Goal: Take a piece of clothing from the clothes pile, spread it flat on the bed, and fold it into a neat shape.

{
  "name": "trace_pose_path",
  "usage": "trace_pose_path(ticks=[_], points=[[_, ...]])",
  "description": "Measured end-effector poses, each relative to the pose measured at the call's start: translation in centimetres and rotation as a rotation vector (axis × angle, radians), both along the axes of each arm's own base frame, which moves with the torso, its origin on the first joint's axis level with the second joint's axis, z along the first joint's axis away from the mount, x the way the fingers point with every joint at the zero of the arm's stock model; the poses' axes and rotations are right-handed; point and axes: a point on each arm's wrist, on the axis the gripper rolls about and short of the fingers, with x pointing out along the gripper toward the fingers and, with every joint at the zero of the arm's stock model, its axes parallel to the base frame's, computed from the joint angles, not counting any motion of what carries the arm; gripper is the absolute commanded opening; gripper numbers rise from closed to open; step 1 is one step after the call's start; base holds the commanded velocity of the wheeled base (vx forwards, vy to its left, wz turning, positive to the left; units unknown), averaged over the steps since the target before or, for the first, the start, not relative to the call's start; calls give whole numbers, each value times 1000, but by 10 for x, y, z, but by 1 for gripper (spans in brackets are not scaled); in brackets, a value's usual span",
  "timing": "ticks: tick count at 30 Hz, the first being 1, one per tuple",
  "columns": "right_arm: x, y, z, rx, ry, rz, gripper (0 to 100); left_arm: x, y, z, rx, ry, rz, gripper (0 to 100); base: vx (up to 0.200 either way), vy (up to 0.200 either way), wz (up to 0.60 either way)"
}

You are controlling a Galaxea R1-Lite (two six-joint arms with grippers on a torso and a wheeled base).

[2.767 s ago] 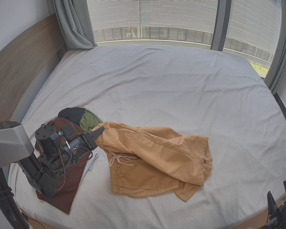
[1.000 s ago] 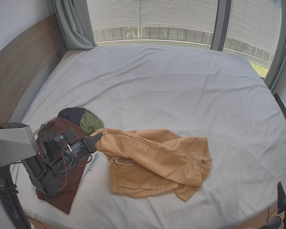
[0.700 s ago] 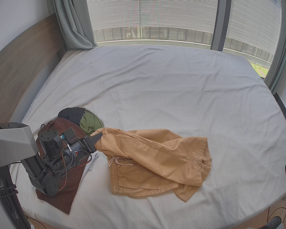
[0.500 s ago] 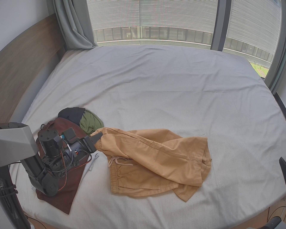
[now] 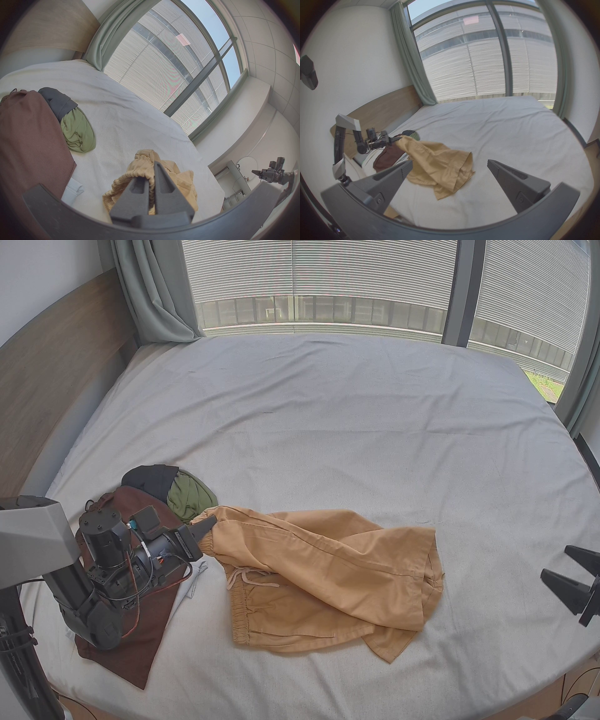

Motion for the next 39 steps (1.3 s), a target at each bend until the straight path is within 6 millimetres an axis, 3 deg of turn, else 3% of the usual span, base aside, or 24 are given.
trace_pose_path(ticks=[12, 22, 39], points=[[36, 14, -6, 12, 143, 182, 100, 0, -2, -6, 15, 12, -13, 0, 0, 0, 0], [64, 35, -7, 27, 133, 322, 100, 0, -1, -9, 18, 23, -22, 0, 0, 0, 0], [98, 49, -31, 93, 259, 332, 100, 2, -1, -11, 17, 24, -22, 0, 0, 0, 0]])
